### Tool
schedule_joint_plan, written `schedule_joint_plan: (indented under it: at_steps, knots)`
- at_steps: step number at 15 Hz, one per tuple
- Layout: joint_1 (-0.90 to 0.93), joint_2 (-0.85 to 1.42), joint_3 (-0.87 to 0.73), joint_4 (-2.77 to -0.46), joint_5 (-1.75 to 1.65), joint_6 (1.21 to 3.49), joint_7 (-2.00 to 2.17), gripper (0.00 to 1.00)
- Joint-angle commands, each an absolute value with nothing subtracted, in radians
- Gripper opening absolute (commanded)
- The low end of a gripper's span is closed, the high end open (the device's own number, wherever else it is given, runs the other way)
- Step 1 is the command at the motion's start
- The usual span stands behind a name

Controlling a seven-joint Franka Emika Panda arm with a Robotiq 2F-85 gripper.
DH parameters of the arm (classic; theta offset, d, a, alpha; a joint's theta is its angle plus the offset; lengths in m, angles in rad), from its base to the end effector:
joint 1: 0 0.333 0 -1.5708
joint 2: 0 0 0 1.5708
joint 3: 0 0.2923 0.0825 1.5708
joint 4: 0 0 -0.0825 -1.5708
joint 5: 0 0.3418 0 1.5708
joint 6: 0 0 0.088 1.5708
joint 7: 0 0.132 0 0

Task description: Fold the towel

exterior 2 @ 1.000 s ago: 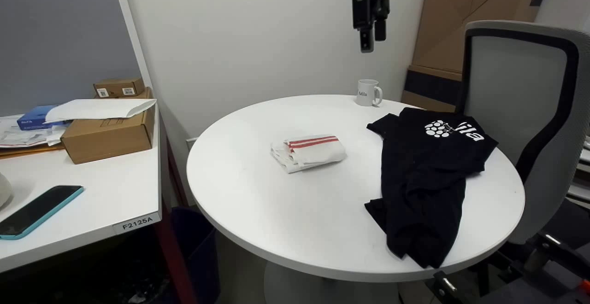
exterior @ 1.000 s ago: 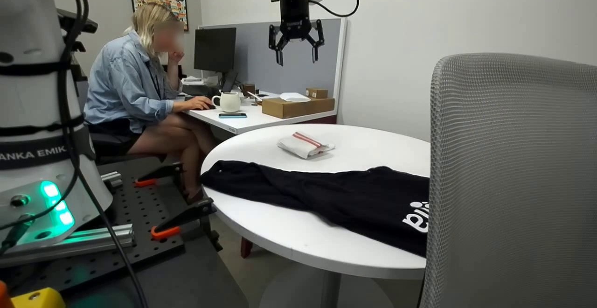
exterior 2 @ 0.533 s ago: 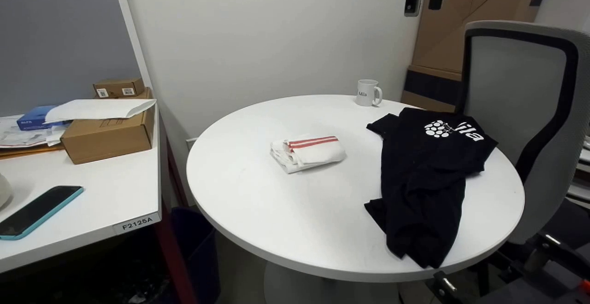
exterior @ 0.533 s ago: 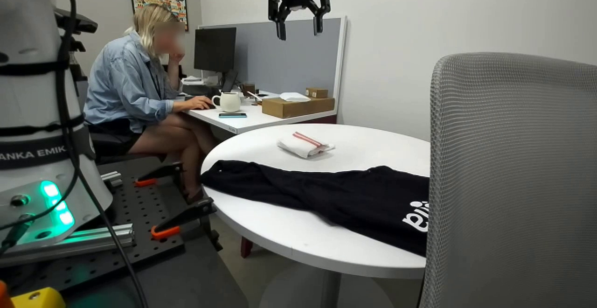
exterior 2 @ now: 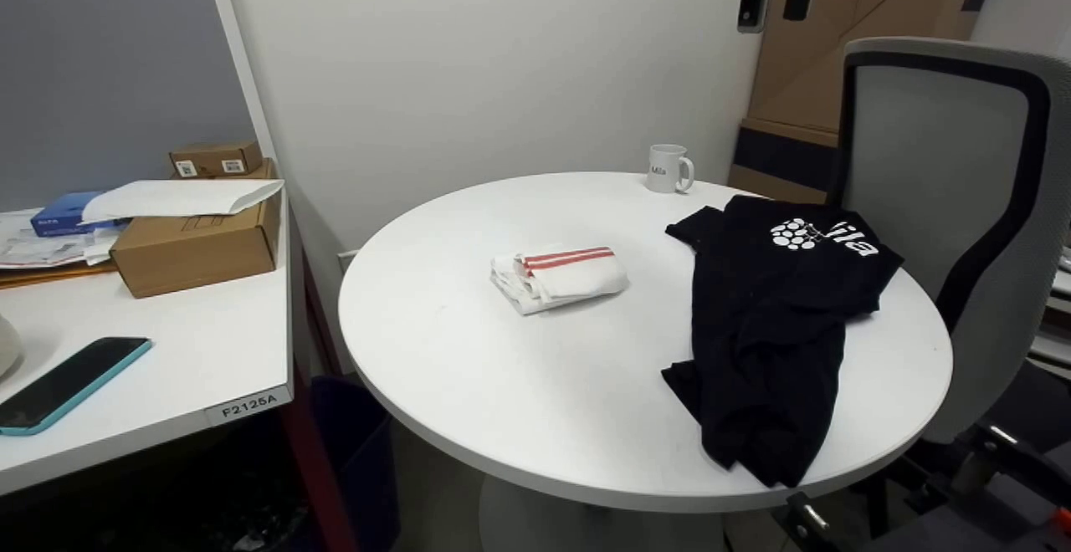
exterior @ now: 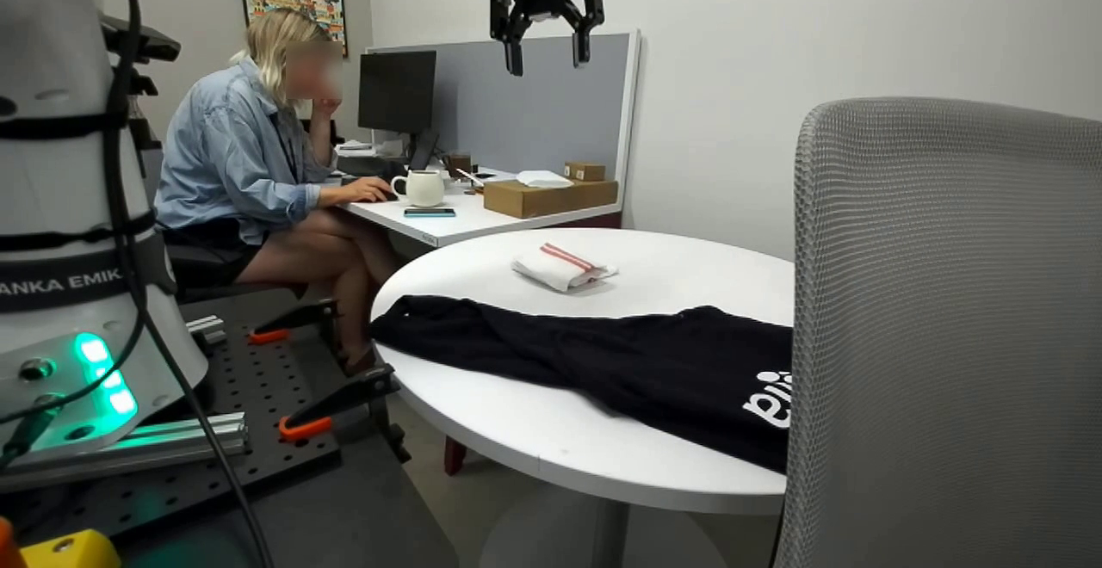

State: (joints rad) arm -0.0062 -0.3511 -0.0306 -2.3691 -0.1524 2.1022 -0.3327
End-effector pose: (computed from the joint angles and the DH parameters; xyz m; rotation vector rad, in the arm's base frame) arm 0.4193 -0.0263 0.4388 2.9519 0.5511 0.0905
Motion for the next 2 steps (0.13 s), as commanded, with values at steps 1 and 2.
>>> schedule_joint_plan:
  at_steps: [1, 2]
  knots:
    - [0.003, -0.351, -0.038, -2.367, -0.156, 2.099, -0.330, 1.00]
    - [0.003, -0.351, -0.038, -2.367, -0.156, 2.099, -0.330, 1.00]
